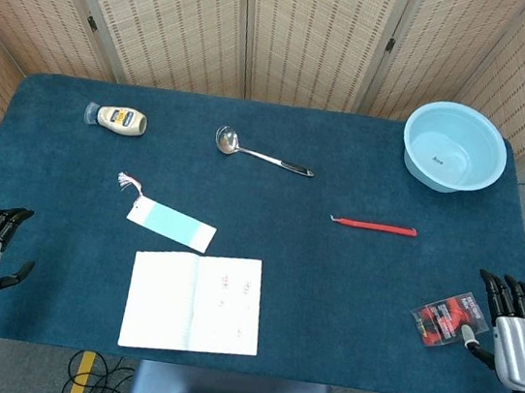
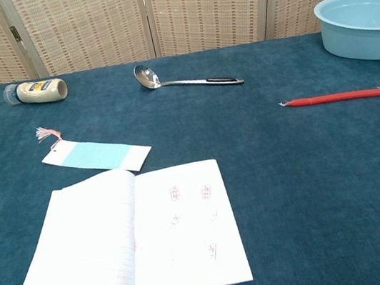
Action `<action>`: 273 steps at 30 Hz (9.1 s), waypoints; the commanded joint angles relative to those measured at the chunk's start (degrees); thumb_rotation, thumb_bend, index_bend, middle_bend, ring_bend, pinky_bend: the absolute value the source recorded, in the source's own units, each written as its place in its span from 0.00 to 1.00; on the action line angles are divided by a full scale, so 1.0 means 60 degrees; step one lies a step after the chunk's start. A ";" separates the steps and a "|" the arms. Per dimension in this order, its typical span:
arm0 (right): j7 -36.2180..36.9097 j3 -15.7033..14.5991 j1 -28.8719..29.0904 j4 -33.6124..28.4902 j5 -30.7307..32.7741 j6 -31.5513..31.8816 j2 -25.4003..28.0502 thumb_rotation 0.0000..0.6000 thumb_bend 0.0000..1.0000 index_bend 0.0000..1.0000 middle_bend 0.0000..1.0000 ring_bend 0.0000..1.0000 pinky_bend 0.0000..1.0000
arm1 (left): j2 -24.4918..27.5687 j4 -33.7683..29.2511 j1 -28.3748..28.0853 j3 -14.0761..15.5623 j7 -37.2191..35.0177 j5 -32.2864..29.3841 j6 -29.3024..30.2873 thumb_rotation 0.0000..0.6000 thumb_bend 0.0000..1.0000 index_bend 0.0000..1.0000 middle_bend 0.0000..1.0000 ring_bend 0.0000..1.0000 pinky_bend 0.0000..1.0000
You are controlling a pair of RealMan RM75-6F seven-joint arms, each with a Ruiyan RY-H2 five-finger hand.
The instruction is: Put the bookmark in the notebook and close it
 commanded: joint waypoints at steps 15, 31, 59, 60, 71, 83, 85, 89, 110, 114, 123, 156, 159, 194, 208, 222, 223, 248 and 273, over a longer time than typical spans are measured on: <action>0.0053 -0.0029 -0.0090 0.0039 -0.0196 0.0219 0.0005 1.00 0.21 0.08 0.14 0.08 0.11 | 0.0233 -0.0019 -0.0422 0.0004 -0.0231 0.0485 -0.0302 1.00 0.27 0.20 0.22 0.20 0.20; -0.0353 -0.0020 -0.0049 -0.0460 -0.0609 0.0398 0.0368 1.00 0.21 0.08 0.14 0.08 0.11 | 0.0020 0.0978 -0.3387 -0.0793 -0.0863 0.1130 -0.2993 1.00 0.27 0.26 0.22 0.20 0.20; -0.0321 0.0074 0.0036 -0.0349 -0.0200 0.0066 0.0381 1.00 0.21 0.08 0.14 0.08 0.11 | -0.2560 0.3350 -0.6566 -0.0761 0.1765 -0.1528 -0.7567 1.00 0.27 0.22 0.20 0.20 0.20; -0.0307 0.0075 0.0045 -0.0326 -0.0184 0.0041 0.0370 1.00 0.21 0.08 0.14 0.08 0.11 | -0.2664 0.3460 -0.6609 -0.0757 0.1868 -0.1740 -0.7673 1.00 0.27 0.22 0.20 0.20 0.20; -0.0197 0.0090 0.0078 -0.0169 -0.0070 -0.0055 0.0298 1.00 0.21 0.08 0.14 0.08 0.11 | -0.3243 0.4011 -0.6898 -0.0538 0.2703 -0.3068 -0.8189 1.00 0.27 0.21 0.15 0.15 0.20; -0.0122 0.0065 0.0013 -0.0086 0.0001 -0.0018 0.0278 1.00 0.21 0.08 0.14 0.08 0.11 | -0.3362 0.4060 -0.7280 -0.0301 0.3565 -0.4528 -0.8475 1.00 0.27 0.19 0.10 0.11 0.18; -0.0110 0.0063 0.0001 -0.0072 0.0004 -0.0002 0.0273 1.00 0.21 0.08 0.14 0.08 0.11 | -0.3386 0.4081 -0.7347 -0.0263 0.3628 -0.4698 -0.8497 1.00 0.27 0.20 0.10 0.11 0.18; -0.0097 0.0058 -0.0024 -0.0056 0.0021 0.0019 0.0270 1.00 0.21 0.08 0.14 0.08 0.11 | -0.3395 0.4097 -0.7484 -0.0171 0.3767 -0.5020 -0.8572 1.00 0.27 0.20 0.10 0.12 0.18; -0.0071 0.0053 -0.0058 -0.0005 0.0106 -0.0015 0.0250 1.00 0.21 0.08 0.14 0.08 0.11 | -0.3573 0.4237 -0.7854 0.0188 0.3792 -0.5727 -0.8451 1.00 0.35 0.24 0.10 0.11 0.18; -0.0070 0.0049 -0.0067 -0.0001 0.0120 -0.0019 0.0248 1.00 0.21 0.08 0.14 0.08 0.11 | -0.3622 0.4305 -0.7895 0.0224 0.3739 -0.5768 -0.8439 1.00 0.35 0.24 0.10 0.11 0.18; -0.0073 0.0050 -0.0087 -0.0008 0.0135 -0.0008 0.0268 1.00 0.21 0.08 0.14 0.08 0.11 | -0.3844 0.4610 -0.7898 0.0272 0.3490 -0.5677 -0.8351 1.00 0.35 0.30 0.10 0.12 0.18; -0.0020 0.0051 -0.0116 -0.0022 -0.0001 0.0106 0.0284 1.00 0.21 0.08 0.14 0.08 0.11 | -0.2816 0.3252 -0.7643 0.0061 0.2808 -0.4433 -0.7269 1.00 0.35 0.32 0.10 0.12 0.18; -0.0002 0.0051 -0.0114 -0.0012 -0.0016 0.0111 0.0285 1.00 0.21 0.08 0.14 0.08 0.11 | -0.2532 0.2765 -0.7593 0.0037 0.2683 -0.3948 -0.6953 1.00 0.35 0.32 0.10 0.12 0.18; 0.0160 -0.0003 -0.0239 0.0098 -0.0062 0.0224 0.0279 1.00 0.21 0.08 0.14 0.08 0.11 | -0.2685 0.0165 -0.7730 0.1291 0.3920 0.1285 -0.6320 1.00 0.35 0.31 0.10 0.12 0.18; 0.0257 -0.0010 -0.0321 0.0162 -0.0056 0.0319 0.0266 1.00 0.21 0.08 0.14 0.08 0.11 | -0.3092 0.0806 -0.7836 0.1357 0.4576 0.1676 -0.6559 1.00 0.35 0.30 0.10 0.11 0.18; 0.0226 -0.0021 -0.0370 0.0122 -0.0091 0.0377 0.0211 1.00 0.21 0.08 0.14 0.08 0.11 | -0.2635 0.1097 -0.7847 0.1816 0.4128 0.2521 -0.6363 1.00 0.35 0.29 0.10 0.12 0.18; 0.0218 -0.0021 -0.0371 0.0119 -0.0094 0.0379 0.0206 1.00 0.21 0.08 0.14 0.08 0.11 | -0.2627 0.1134 -0.7848 0.1835 0.4105 0.2569 -0.6358 1.00 0.35 0.29 0.10 0.12 0.18; 0.0230 -0.0027 -0.0430 0.0114 -0.0178 0.0461 0.0193 1.00 0.21 0.08 0.14 0.08 0.11 | -0.1728 -0.0314 -0.7366 0.1669 0.2831 0.1632 -0.6493 1.00 0.63 0.20 0.09 0.09 0.17; 0.0373 -0.0042 -0.0428 0.0232 -0.0218 0.0426 0.0147 1.00 0.21 0.08 0.14 0.08 0.11 | -0.3067 -0.0844 -0.7070 0.1349 0.5272 0.0922 -0.7039 1.00 0.72 0.22 0.00 0.00 0.13</action>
